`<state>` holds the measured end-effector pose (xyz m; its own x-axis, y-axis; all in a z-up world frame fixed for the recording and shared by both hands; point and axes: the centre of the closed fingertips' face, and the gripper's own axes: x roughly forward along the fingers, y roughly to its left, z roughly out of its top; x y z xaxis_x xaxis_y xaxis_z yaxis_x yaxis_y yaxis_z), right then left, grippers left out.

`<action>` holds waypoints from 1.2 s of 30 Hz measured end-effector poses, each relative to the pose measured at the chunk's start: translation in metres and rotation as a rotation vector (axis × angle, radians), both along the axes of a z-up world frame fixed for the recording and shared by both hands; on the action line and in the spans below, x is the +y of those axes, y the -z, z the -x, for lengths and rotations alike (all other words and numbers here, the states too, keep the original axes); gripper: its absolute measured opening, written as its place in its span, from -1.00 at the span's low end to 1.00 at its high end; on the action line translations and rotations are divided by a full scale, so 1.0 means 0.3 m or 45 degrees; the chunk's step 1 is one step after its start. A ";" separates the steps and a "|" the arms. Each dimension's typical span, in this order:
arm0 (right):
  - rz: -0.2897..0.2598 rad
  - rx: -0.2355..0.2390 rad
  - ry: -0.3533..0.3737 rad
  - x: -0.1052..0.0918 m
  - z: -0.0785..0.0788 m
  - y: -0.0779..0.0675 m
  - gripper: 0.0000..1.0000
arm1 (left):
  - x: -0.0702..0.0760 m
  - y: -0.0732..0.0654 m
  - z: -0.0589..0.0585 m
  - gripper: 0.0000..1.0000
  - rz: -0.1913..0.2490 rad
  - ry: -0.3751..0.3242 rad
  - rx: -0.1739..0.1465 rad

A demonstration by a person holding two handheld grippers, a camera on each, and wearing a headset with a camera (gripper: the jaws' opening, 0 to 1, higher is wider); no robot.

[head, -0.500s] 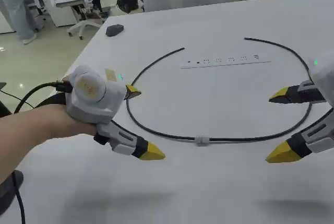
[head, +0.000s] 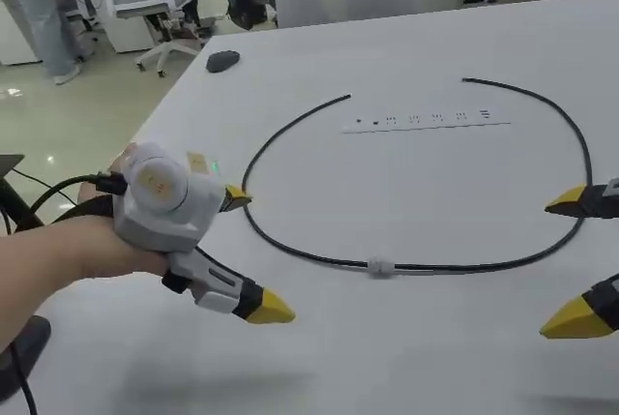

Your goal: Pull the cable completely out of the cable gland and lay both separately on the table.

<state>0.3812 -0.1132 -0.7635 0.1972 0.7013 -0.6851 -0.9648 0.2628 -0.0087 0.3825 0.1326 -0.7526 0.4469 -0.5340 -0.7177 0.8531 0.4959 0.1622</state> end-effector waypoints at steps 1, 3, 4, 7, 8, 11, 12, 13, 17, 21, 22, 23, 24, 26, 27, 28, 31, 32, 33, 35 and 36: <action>-0.005 -0.002 -0.001 0.002 -0.001 -0.002 0.98 | 0.006 0.004 0.001 0.99 -0.010 -0.001 0.005; -0.002 -0.007 0.009 0.000 -0.008 -0.006 0.98 | 0.019 0.012 0.001 0.99 -0.035 0.000 0.003; 0.001 -0.007 0.016 -0.002 -0.013 -0.007 0.98 | 0.021 0.013 0.002 0.99 -0.033 0.001 0.004; -0.004 -0.015 0.021 -0.001 -0.018 -0.008 0.98 | 0.025 0.013 0.000 0.99 -0.044 0.011 -0.003; -0.004 -0.009 0.023 -0.001 -0.018 -0.006 0.98 | 0.029 0.016 0.000 0.99 -0.055 0.013 -0.002; 0.006 -0.002 0.019 0.000 -0.015 0.003 0.98 | 0.026 0.023 0.004 0.99 -0.056 0.019 0.006; 0.008 -0.001 0.018 0.001 -0.015 0.005 0.98 | 0.026 0.024 0.004 0.99 -0.055 0.018 0.009; 0.009 0.002 0.017 0.002 -0.015 0.008 0.98 | 0.026 0.027 0.004 0.99 -0.055 0.016 0.011; 0.001 0.022 0.018 0.010 -0.011 0.016 0.98 | 0.026 0.035 0.004 0.99 -0.055 0.018 0.017; -0.008 0.028 0.017 0.019 -0.010 0.018 0.98 | 0.029 0.043 0.005 0.99 -0.050 0.017 0.028; -0.010 0.028 0.019 0.020 -0.012 0.017 0.98 | 0.030 0.045 0.005 0.99 -0.050 0.015 0.032; -0.016 0.030 0.023 0.024 -0.014 0.017 0.98 | 0.029 0.046 0.005 0.99 -0.047 0.016 0.035; -0.019 0.032 0.022 0.026 -0.014 0.016 0.98 | 0.028 0.045 0.005 0.99 -0.038 0.014 0.038; -0.019 0.033 0.022 0.035 -0.017 0.018 0.98 | -0.003 0.015 -0.005 0.99 0.122 -0.056 0.068; -0.020 0.030 0.019 0.039 -0.019 0.018 0.98 | -0.010 -0.003 -0.014 0.99 0.194 -0.091 0.076; -0.021 0.027 0.019 0.044 -0.021 0.019 0.98 | -0.005 -0.018 -0.030 0.99 0.219 -0.110 0.050; -0.049 0.027 0.026 0.075 -0.037 0.015 0.98 | 0.002 -0.019 -0.030 0.99 0.194 -0.095 0.039; -0.079 0.039 0.033 0.097 -0.043 0.013 0.98 | -0.003 -0.015 -0.025 0.99 0.191 -0.084 0.038; -0.093 0.044 0.034 0.109 -0.044 0.013 0.98 | -0.004 -0.011 -0.021 0.99 0.182 -0.075 0.039; -0.101 0.061 0.029 0.138 -0.047 0.030 0.98 | -0.004 0.002 -0.015 0.99 0.162 -0.059 0.035; -0.105 0.068 0.025 0.157 -0.048 0.040 0.98 | -0.005 0.007 -0.015 0.99 0.161 -0.057 0.037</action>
